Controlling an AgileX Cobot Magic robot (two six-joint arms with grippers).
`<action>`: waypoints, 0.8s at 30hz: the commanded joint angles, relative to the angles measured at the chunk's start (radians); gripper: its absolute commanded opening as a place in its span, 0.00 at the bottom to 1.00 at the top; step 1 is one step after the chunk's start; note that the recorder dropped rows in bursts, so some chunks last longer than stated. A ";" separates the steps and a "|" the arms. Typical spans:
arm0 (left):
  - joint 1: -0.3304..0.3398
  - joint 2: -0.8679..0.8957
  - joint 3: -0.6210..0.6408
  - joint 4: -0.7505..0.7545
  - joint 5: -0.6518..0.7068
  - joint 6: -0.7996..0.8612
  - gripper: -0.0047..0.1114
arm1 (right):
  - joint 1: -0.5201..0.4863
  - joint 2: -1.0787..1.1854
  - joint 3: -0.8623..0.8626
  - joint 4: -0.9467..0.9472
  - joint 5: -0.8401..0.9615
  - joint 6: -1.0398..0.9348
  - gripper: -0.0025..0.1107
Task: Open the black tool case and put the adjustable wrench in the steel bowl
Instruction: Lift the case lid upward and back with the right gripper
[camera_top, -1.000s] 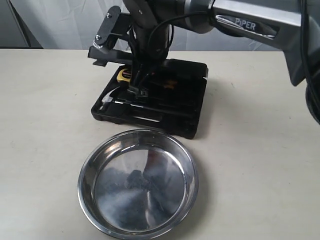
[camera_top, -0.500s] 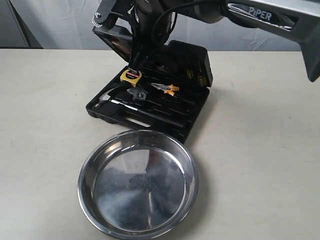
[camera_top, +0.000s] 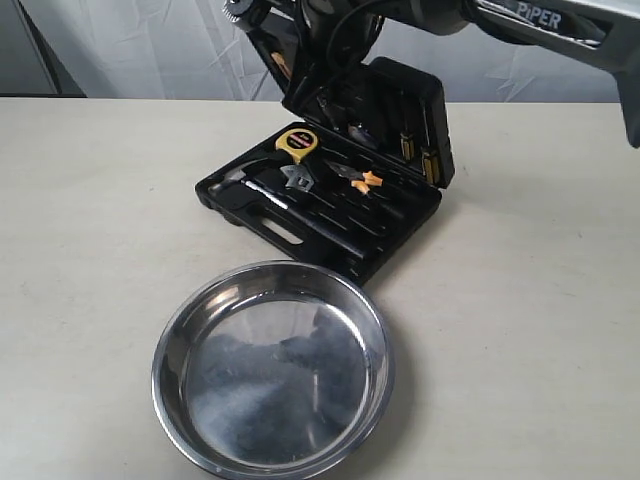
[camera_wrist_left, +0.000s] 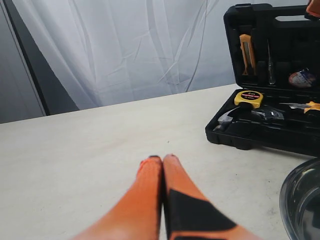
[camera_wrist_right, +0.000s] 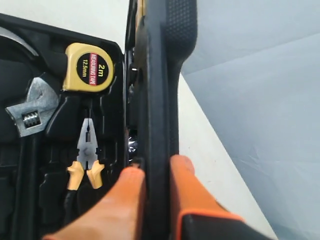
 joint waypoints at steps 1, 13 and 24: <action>-0.004 0.004 -0.002 -0.003 -0.006 -0.002 0.04 | -0.031 -0.023 -0.003 -0.043 -0.004 0.043 0.02; -0.004 0.004 -0.002 -0.003 -0.006 -0.002 0.04 | -0.046 -0.032 -0.003 -0.081 -0.009 0.062 0.02; -0.004 0.004 -0.002 -0.003 -0.006 -0.002 0.04 | -0.108 -0.052 -0.003 0.016 -0.016 0.110 0.02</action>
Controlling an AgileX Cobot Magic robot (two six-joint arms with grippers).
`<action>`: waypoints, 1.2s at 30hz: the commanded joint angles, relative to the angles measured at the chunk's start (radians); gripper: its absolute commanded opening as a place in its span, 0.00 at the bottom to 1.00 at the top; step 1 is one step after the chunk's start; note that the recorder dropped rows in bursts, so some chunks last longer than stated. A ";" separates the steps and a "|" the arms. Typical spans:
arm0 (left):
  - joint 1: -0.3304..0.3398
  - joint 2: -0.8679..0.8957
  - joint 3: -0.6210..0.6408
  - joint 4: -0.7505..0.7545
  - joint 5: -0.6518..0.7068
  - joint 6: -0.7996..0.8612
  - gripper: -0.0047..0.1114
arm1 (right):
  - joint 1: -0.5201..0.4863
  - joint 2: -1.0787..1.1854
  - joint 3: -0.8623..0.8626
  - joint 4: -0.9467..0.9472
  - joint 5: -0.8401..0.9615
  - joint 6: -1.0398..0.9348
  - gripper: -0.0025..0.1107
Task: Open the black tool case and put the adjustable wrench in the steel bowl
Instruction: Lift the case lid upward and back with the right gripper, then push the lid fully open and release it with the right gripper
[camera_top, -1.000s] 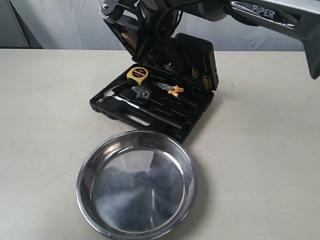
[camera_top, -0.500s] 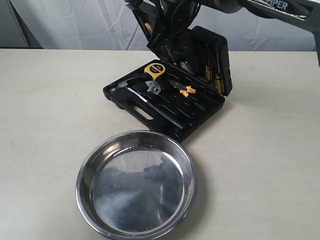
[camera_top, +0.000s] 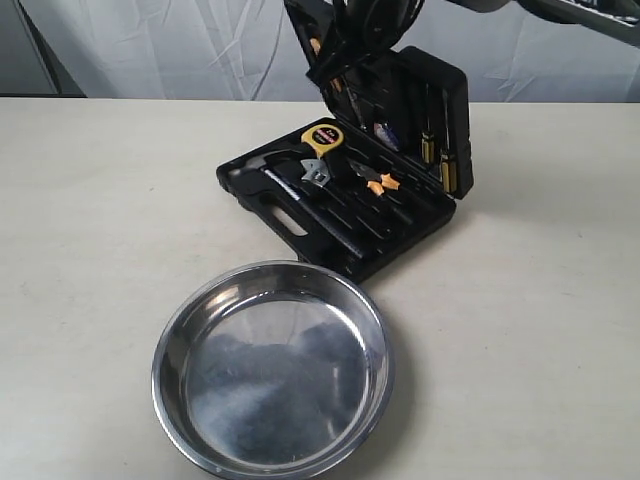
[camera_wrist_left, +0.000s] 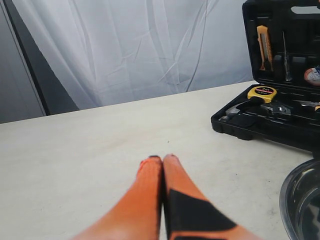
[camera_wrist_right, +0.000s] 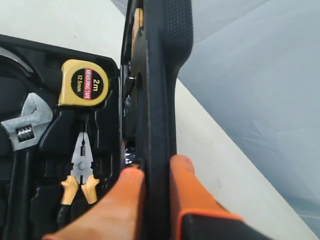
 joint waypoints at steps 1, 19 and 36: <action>-0.004 0.004 -0.002 -0.003 -0.006 -0.002 0.04 | -0.037 -0.030 -0.003 -0.020 -0.006 0.031 0.02; -0.004 0.004 -0.002 -0.003 -0.006 -0.002 0.04 | -0.150 -0.024 -0.003 0.046 0.063 0.000 0.03; -0.004 0.004 -0.002 -0.003 -0.008 -0.002 0.04 | -0.183 -0.024 -0.003 0.020 0.091 0.000 0.03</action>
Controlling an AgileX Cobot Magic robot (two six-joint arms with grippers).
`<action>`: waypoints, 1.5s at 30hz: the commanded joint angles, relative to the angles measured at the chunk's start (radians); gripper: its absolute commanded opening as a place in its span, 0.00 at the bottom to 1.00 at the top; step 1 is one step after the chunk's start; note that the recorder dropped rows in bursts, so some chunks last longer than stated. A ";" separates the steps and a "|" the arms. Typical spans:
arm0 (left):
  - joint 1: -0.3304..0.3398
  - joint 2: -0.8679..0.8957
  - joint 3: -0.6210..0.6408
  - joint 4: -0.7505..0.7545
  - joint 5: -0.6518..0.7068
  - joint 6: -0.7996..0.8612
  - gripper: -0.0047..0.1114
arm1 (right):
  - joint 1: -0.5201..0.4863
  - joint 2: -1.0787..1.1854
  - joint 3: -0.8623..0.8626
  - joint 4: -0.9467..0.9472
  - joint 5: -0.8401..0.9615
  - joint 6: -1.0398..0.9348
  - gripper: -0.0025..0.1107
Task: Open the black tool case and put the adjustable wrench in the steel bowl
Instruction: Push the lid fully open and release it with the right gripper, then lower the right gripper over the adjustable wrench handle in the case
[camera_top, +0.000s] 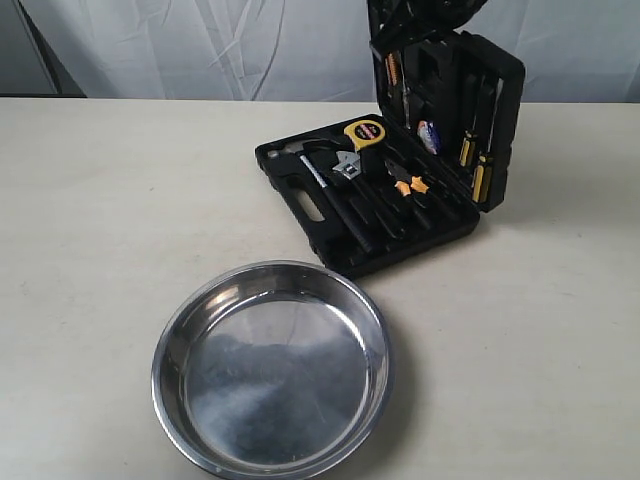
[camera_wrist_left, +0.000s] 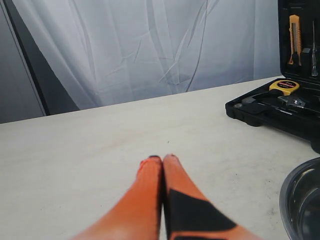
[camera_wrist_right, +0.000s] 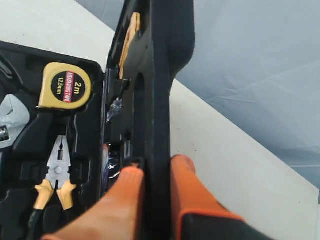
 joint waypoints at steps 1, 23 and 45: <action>-0.004 0.004 -0.002 -0.003 -0.008 -0.002 0.04 | -0.040 -0.007 -0.003 -0.034 0.053 -0.015 0.03; -0.004 0.004 -0.002 -0.003 -0.008 -0.002 0.04 | -0.109 -0.007 -0.003 -0.048 0.042 0.067 0.53; -0.004 0.004 -0.002 -0.003 -0.005 -0.002 0.04 | -0.109 -0.007 -0.003 -0.137 0.044 0.273 0.46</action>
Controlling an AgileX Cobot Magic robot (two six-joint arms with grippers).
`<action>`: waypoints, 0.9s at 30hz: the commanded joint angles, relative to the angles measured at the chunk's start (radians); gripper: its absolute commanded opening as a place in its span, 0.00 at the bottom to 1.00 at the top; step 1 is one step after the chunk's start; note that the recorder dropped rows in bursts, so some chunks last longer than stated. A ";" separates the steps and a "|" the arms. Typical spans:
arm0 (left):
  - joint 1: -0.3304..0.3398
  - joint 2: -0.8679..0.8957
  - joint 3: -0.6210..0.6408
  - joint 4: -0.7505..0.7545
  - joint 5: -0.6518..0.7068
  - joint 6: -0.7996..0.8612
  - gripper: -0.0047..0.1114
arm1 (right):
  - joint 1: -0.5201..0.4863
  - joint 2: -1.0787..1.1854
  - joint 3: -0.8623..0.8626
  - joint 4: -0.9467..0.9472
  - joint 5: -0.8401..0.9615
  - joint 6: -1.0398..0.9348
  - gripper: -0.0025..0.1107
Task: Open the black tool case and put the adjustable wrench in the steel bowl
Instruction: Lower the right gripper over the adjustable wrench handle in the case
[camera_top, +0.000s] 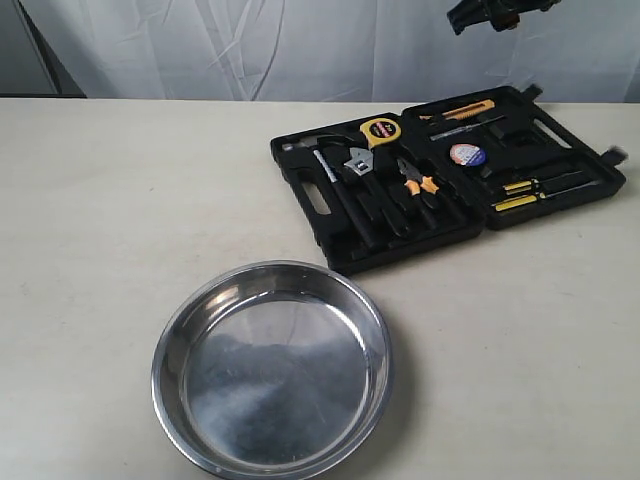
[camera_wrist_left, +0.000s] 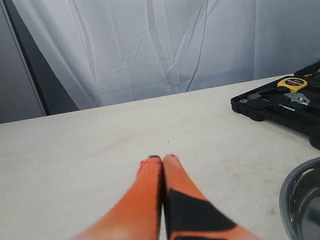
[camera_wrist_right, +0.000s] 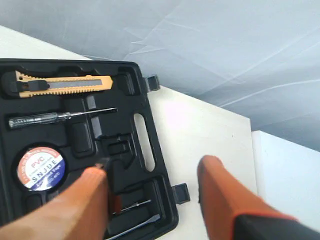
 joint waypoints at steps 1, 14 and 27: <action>-0.004 0.004 -0.002 -0.003 -0.005 -0.002 0.04 | -0.003 -0.003 -0.001 0.125 -0.039 0.003 0.46; -0.004 0.004 -0.002 -0.003 -0.005 -0.002 0.04 | -0.003 0.141 -0.001 0.781 -0.094 -0.328 0.46; -0.004 0.004 -0.002 -0.003 -0.007 -0.002 0.04 | -0.001 0.287 -0.001 0.909 -0.100 -0.445 0.46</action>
